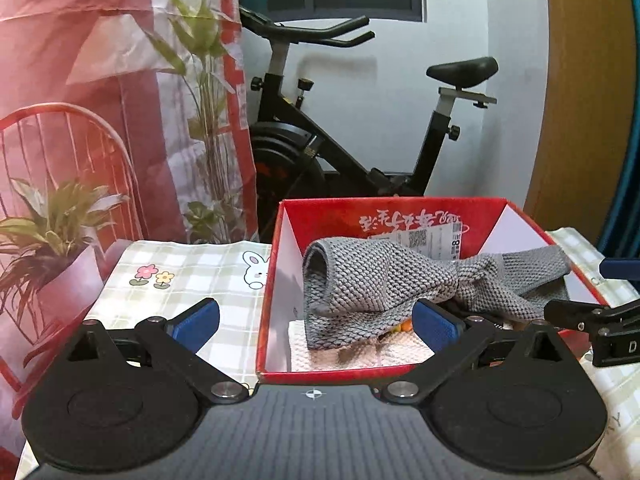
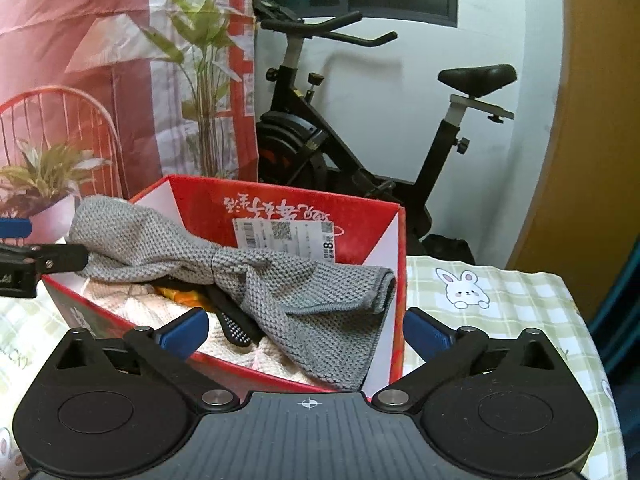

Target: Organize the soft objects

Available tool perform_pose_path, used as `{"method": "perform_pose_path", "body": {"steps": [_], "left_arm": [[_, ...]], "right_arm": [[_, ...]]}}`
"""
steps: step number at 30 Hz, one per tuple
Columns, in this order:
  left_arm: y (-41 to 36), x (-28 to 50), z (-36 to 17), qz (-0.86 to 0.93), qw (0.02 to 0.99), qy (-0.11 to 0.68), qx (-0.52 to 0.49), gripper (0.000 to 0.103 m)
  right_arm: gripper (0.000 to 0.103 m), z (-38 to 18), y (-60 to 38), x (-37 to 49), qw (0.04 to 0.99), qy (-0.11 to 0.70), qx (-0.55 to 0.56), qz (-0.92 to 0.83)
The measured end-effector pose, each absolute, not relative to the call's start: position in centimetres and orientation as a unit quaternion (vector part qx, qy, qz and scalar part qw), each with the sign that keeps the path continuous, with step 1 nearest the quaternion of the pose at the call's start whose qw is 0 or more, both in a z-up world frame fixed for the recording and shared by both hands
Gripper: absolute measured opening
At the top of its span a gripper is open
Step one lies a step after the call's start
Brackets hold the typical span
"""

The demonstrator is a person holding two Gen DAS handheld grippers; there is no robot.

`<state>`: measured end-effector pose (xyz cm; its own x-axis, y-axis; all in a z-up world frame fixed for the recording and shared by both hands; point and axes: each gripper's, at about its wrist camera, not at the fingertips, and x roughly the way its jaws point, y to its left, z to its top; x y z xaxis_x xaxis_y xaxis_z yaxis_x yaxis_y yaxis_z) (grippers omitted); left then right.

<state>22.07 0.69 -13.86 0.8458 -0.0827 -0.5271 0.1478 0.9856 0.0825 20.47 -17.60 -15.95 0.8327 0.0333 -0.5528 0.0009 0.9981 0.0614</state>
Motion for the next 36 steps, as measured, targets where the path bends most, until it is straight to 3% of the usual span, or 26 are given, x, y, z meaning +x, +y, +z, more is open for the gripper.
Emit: {"method": "perform_pose_path", "body": {"steps": [12, 27, 36], "left_arm": [[1.1, 18.3, -9.3, -0.06, 0.961, 0.261, 0.064, 0.103], [0.5, 8.5, 0.9, -0.076, 0.978, 0.185, 0.062, 0.103], [0.3, 4.2, 2.7, -0.067, 0.981, 0.173, 0.053, 0.103]], "right_arm": [[0.103, -11.8, -18.4, 17.5, 0.961, 0.268, 0.064, -0.005], [0.103, -1.1, -17.8, 6.9, 0.981, 0.173, 0.084, -0.004], [0.103, 2.4, -17.6, 1.5, 0.987, 0.139, 0.08, -0.021]]}}
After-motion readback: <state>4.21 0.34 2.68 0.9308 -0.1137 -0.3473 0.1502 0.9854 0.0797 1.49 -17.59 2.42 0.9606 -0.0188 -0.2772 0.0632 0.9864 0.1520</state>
